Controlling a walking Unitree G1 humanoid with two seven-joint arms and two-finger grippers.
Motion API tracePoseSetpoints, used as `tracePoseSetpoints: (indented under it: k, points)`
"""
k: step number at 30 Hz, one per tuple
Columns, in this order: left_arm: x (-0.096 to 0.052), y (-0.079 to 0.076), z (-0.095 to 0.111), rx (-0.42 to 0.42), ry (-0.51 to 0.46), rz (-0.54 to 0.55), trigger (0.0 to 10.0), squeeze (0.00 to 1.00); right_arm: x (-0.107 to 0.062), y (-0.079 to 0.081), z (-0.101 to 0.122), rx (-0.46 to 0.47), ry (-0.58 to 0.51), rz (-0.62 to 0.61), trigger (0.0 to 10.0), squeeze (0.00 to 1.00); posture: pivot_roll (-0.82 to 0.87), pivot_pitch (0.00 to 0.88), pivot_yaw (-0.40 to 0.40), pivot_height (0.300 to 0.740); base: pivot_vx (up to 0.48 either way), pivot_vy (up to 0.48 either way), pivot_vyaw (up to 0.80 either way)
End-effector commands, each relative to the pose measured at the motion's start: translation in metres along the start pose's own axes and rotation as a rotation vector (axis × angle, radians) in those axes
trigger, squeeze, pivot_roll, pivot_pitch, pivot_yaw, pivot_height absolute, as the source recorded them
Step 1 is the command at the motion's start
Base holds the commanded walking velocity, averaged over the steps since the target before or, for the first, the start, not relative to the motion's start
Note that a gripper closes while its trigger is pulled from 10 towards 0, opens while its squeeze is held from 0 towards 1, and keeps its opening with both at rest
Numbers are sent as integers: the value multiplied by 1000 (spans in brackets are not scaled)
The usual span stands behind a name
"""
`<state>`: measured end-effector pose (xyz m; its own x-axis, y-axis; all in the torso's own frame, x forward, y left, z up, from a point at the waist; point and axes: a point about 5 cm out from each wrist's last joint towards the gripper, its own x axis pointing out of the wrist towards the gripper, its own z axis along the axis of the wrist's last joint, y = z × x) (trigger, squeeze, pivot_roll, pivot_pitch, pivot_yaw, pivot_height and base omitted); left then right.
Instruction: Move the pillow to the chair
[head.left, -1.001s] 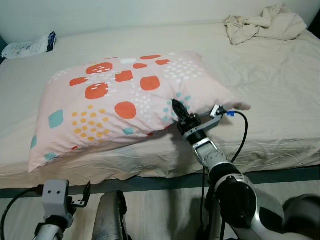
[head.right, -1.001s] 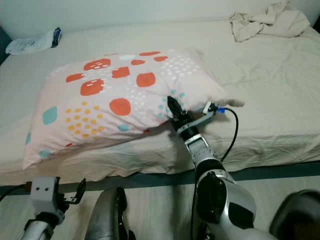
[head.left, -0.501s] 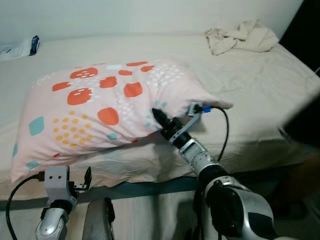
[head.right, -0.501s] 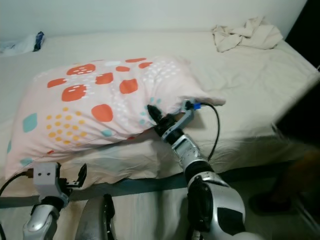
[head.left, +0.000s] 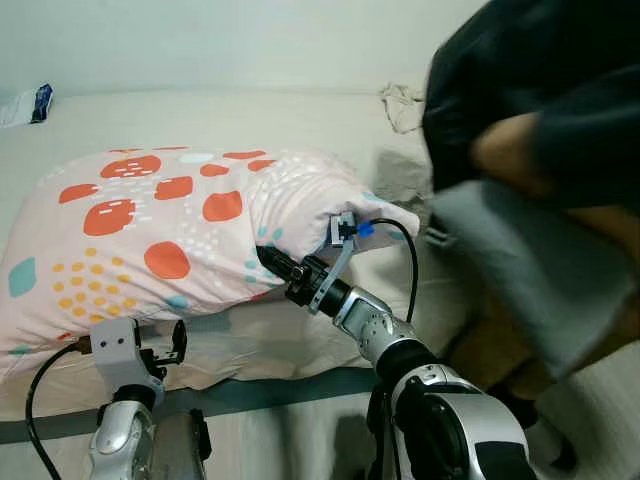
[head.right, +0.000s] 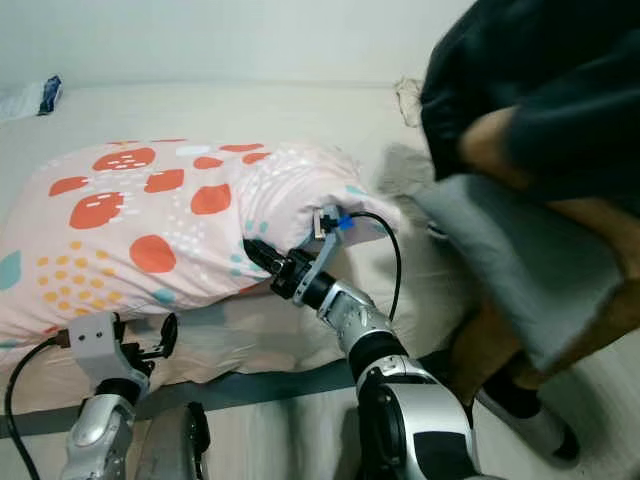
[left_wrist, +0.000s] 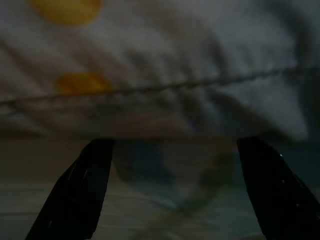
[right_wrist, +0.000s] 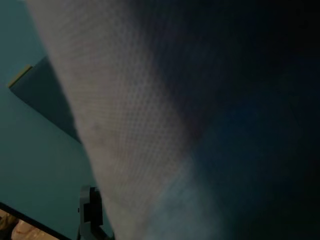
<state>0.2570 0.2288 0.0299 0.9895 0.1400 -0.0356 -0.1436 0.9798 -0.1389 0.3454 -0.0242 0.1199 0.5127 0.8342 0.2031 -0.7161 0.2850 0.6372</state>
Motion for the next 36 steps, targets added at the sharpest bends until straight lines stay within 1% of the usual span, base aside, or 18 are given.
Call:
tracePoseSetpoints:
  k: [1,6,8,13,16,17,22,25,26,27,29,32,36]
  points:
    - [-3,1,-2,-22,-9,19,10000,0,7,9,-23,61,49,46,0,0,128,56,-103,414,0,0,0]
    - [1,3,5,-36,-39,27,10000,0,4,5,-11,55,20,21,0,0,124,61,-106,442,0,0,0]
    - [1,3,5,-37,-42,28,10000,0,4,4,-10,54,17,19,0,0,124,61,-106,447,0,0,0]
    - [6,8,17,-36,-90,41,10000,0,-3,-2,-3,50,-3,-10,0,0,117,69,-103,486,0,0,0]
    - [7,9,20,-46,-102,51,10000,0,-4,-3,-2,51,-9,-18,0,0,117,67,-103,495,0,0,0]
    - [8,11,22,-47,-113,57,10000,0,-5,-4,-1,53,-14,-21,0,0,115,79,-104,500,0,0,0]
    - [10,23,31,-64,-146,115,10000,0,-9,-6,4,50,-27,-36,0,0,109,69,-104,524,0,0,0]
    - [6,37,28,-74,-128,177,10000,0,-12,-9,7,43,-28,-53,0,0,103,60,-105,539,0,0,0]
    - [6,37,28,-74,-128,177,10000,0,-12,-9,7,43,-28,-53,0,0,103,60,-105,539,0,0,0]
    - [3,45,24,-82,-107,216,10000,0,-14,-11,9,41,-30,-64,0,0,100,57,-106,548,0,0,0]
    - [0,50,21,-86,-94,243,10000,0,-15,-12,10,38,-31,-73,0,0,98,55,-107,558,0,0,0]
    - [-4,55,18,-97,-83,275,10000,0,-17,-14,11,36,-31,-84,0,0,99,53,-107,572,0,0,0]
    - [-6,57,13,-97,-58,291,10000,0,-19,-15,9,33,-23,-97,0,0,106,43,-104,592,0,0,0]
